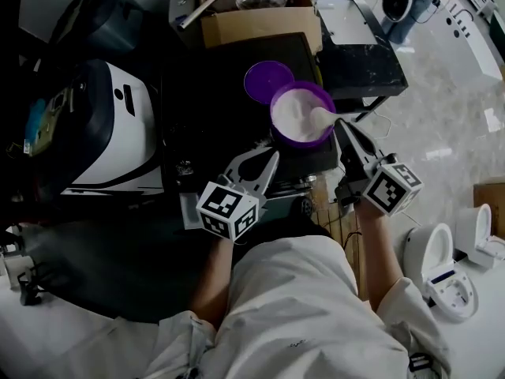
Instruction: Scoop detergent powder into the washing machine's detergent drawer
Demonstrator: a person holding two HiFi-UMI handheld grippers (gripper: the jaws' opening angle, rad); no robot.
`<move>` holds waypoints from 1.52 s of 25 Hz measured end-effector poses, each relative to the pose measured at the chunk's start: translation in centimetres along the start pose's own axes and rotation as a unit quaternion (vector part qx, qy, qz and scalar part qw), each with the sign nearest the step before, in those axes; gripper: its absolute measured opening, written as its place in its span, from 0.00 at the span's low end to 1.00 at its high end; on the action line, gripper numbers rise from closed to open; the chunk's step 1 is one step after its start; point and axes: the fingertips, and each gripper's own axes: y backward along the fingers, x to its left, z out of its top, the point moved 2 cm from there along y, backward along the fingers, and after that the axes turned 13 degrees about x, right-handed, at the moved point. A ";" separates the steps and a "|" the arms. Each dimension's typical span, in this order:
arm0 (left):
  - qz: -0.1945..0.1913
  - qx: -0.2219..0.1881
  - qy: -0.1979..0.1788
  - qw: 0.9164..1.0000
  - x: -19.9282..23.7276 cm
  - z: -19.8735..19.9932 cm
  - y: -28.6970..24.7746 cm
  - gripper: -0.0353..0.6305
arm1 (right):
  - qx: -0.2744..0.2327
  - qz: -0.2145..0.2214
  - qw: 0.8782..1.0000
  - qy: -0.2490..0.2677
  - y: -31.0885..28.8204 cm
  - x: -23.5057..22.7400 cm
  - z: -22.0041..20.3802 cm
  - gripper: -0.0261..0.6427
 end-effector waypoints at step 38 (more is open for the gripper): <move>0.056 -0.004 0.074 0.996 1.5 -1.4 -4.1 0.08 | 0.272 -0.065 0.916 0.288 -11.0 -4.3 -0.7 0.06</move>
